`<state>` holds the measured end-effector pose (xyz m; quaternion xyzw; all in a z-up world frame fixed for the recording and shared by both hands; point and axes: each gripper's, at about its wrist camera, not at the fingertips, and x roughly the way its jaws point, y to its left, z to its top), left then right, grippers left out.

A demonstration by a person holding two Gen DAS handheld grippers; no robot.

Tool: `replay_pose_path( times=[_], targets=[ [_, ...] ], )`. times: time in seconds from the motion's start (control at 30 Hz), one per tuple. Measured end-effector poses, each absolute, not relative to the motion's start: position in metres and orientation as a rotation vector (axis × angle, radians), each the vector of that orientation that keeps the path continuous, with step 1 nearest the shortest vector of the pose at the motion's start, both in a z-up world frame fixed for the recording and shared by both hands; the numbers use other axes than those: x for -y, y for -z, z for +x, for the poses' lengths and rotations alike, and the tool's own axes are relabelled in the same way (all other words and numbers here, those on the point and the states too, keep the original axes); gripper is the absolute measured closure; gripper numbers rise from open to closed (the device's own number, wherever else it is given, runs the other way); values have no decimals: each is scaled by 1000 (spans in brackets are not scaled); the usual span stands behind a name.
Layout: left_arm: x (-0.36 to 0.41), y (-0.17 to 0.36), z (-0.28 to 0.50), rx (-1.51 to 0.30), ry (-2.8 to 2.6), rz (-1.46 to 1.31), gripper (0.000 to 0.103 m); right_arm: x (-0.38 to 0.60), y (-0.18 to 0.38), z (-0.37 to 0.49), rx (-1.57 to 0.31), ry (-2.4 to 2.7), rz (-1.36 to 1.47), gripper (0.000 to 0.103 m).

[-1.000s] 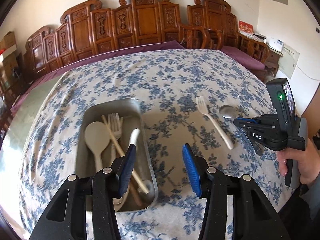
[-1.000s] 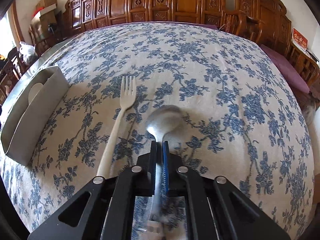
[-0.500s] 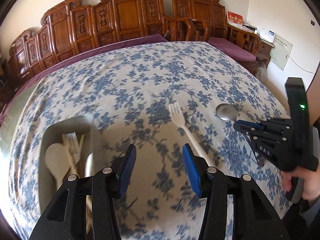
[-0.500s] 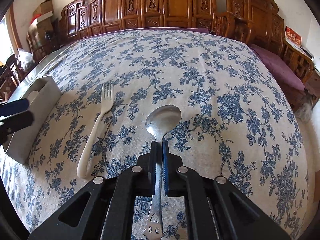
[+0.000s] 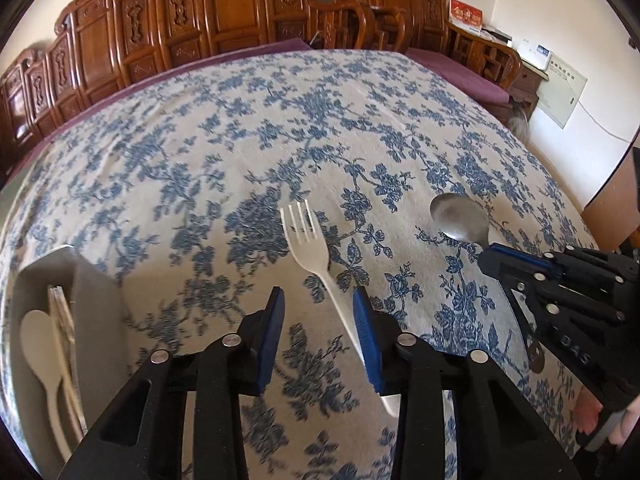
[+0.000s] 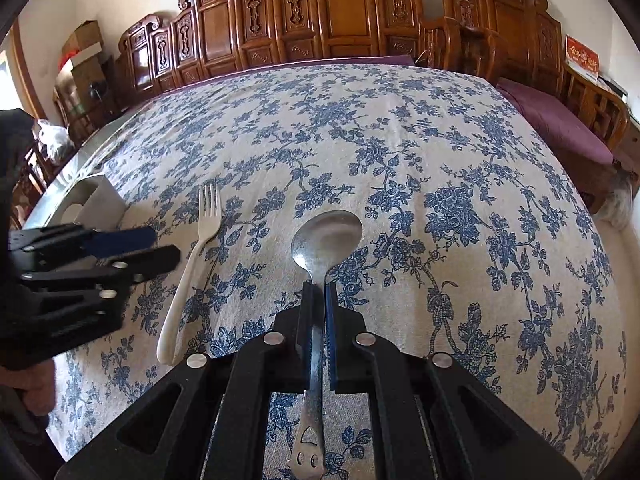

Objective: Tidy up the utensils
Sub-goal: 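Grasp the white plastic fork with the left tool while the right tool holds the spoon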

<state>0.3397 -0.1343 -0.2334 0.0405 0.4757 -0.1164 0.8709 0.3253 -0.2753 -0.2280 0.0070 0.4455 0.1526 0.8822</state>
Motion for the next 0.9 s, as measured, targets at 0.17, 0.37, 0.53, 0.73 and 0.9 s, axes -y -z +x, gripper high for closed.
replay_pose_path(
  times=[0.17, 0.37, 0.53, 0.73, 0.9],
  targets=[
    [143, 244, 347, -1021, 249, 84, 81, 274, 228, 324, -926, -318, 12, 96],
    [150, 248, 349, -1025, 235, 110, 84, 274, 229, 324, -929, -321, 12, 96],
    [142, 248, 347, -1027, 224, 112, 97, 269, 228, 323, -928, -330, 5, 96],
    [128, 245, 338, -1023, 209, 114, 97, 261, 225, 320, -919, -353, -12, 96],
    [116, 239, 326, -1013, 196, 123, 97, 249, 221, 315, -909, -378, -34, 96]
  ],
)
